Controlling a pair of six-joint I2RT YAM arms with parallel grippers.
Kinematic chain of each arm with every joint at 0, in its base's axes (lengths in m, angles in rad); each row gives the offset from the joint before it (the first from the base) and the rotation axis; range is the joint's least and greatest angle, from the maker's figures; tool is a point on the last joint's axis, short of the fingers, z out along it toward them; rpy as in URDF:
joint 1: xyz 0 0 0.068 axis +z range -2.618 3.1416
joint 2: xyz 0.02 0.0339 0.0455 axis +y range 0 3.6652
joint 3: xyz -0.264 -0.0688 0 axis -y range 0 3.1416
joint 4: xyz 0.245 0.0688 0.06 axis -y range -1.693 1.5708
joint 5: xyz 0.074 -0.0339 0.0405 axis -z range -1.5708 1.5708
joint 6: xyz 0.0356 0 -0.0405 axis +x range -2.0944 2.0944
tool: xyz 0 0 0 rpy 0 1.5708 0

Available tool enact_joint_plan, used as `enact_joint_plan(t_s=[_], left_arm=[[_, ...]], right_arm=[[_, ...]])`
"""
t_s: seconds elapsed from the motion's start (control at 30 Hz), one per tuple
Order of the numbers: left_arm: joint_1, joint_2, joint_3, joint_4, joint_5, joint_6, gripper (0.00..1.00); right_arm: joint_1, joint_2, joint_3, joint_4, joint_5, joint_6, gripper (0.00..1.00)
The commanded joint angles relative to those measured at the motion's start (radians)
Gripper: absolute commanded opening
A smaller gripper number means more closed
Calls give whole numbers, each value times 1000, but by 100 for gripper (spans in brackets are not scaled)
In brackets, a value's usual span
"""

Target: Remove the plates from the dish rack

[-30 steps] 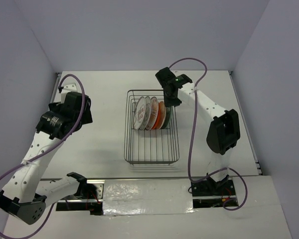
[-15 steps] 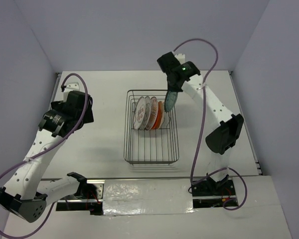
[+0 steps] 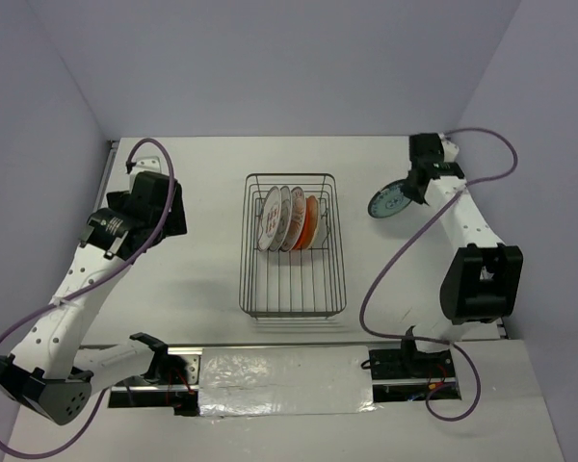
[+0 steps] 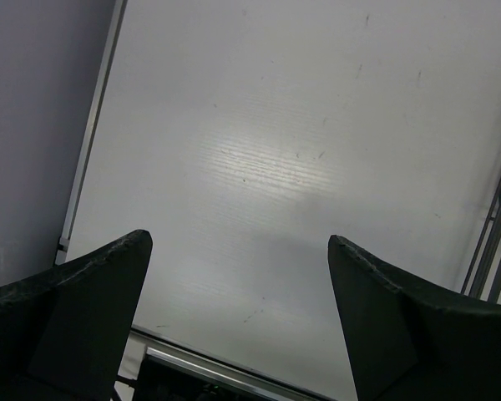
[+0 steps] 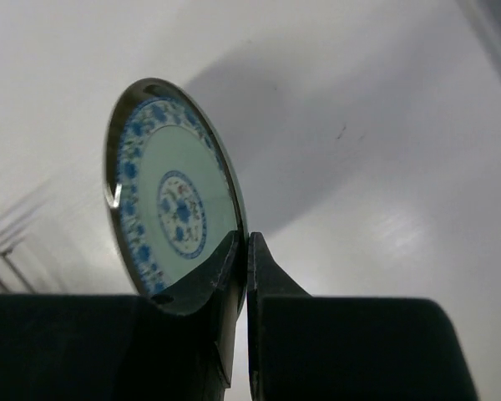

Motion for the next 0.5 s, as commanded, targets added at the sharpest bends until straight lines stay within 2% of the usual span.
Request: enact_joint_plan(t_s=[0.0,0.07,0.17,0.2,0.23,0.27,0.3,0.37,0.4,0.43,0.47], left_arm=[[0,-14,24,50,60,26,100],[2,-20,15,62,81,33,99],[2,-32,7,59,109,36,99],[2,-35,3,57,112,36,99],[2,-35,-6,57,115,38,99],[2,-34,-9,60,120,43,100],[2,-34,-19,62,121,41,100],[2,-32,-22,68,121,43,99],[2,-32,-22,71,121,43,99],[2,-28,-22,74,121,41,99],[2,-25,-22,79,120,43,100]], right_arm=[[-115,-5,-183,487,-352,101,0],[-153,29,-221,536,-389,162,0],[-159,84,-255,579,-356,174,0],[-159,103,-249,573,-350,176,5],[-161,144,-242,562,-345,170,13],[-162,166,-208,504,-319,171,26],[-162,182,-182,464,-301,173,72],[-124,193,-107,312,-180,194,83],[-95,178,-84,268,-125,187,84],[-71,129,-62,224,-72,176,91],[45,100,-18,162,-5,150,92]])
